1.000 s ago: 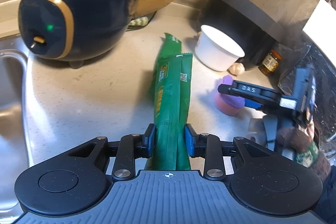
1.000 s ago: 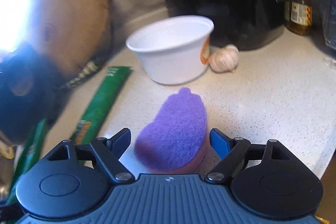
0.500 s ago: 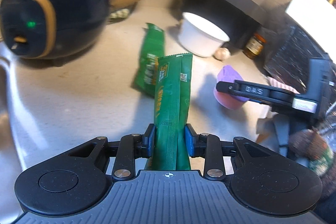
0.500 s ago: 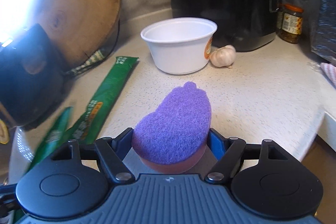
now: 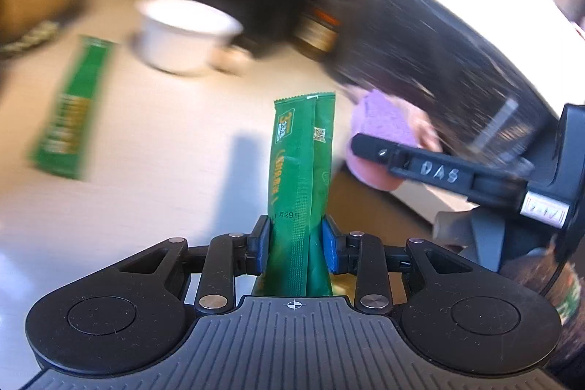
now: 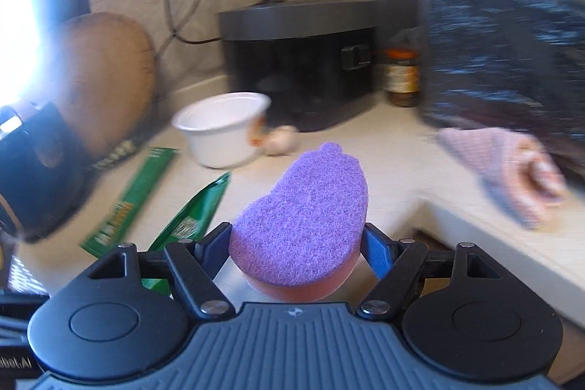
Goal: Collect trash
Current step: 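Carry the sachets and sponge down to the green trash bin with both grippers, then open the left gripper to drop the sachets while the right gripper releases the sponge into the bin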
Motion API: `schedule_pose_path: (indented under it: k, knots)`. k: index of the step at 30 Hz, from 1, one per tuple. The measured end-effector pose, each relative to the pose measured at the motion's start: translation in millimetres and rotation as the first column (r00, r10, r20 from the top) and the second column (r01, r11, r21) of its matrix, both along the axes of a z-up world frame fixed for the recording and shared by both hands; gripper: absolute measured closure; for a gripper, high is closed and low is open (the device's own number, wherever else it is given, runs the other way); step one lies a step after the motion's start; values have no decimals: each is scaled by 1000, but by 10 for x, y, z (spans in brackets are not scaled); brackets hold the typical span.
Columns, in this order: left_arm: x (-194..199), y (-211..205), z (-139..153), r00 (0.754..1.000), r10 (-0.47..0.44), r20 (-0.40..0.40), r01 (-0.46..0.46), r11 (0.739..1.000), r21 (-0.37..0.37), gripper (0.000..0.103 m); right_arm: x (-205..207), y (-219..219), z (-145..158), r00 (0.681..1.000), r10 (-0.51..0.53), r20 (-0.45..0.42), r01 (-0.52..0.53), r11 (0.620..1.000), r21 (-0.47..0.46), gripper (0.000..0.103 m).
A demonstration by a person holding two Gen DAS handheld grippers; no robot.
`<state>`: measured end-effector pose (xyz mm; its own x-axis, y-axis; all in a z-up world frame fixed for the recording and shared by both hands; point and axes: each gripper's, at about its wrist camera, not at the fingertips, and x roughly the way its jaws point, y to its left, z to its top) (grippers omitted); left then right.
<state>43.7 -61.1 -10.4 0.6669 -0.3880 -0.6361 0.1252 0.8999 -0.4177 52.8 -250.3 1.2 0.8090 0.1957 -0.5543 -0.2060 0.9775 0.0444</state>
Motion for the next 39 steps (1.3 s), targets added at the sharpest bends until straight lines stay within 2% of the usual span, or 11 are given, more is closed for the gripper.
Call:
schedule_pose_path:
  k: [3,6,8,10,12,15,20,23,27,31,39]
  knots:
    - [131,-480,-129,992,-110,-56,108,994,-24,69,-132,-504,-124,996,-79,-41,79,997,-4,27]
    - [249,-913,-405,970,-174,-172,175,985,-14,69,-287,-1036,-391,977,-168,-128,172,985,19,27]
    - [326,-1165,-668,938,-197,-286,202,979,-12,69,-401,-1347,-626,956,-218,-195,224,974,13,27]
    - [382,-1359,-961,883,-206,-422,217,976,-24,69,-508,-1617,-864,929,-248,-274,261,965,13,27]
    - [445,-1494,-1240,846,-184,-501,203,979,-17,69,-593,-1845,-1087,903,-250,-350,277,961,27,27]
    - [563,-1586,-1702,817,-126,-563,161,987,13,68,-675,-2044,-1402,875,-241,-419,274,962,20,27]
    - [792,-1621,-2399,834,-40,-550,94,993,70,67,-741,-2142,-1826,869,-224,-440,225,973,-50,27]
    - [881,-1558,-2524,822,-33,-568,40,999,-2,66,-787,-2170,-1967,844,-193,-500,176,981,-81,27]
    - [831,-1471,-2292,876,4,-483,-21,999,-29,67,-774,-2177,-2145,816,-117,-566,135,991,-11,27]
    - [732,-1430,-1882,922,5,-388,-20,999,-36,66,-608,-1965,-2262,834,-39,-550,86,994,61,27]
    - [505,-1309,-1232,962,16,-274,-5,999,42,67,-235,-1658,-2210,841,49,-539,48,985,165,25]
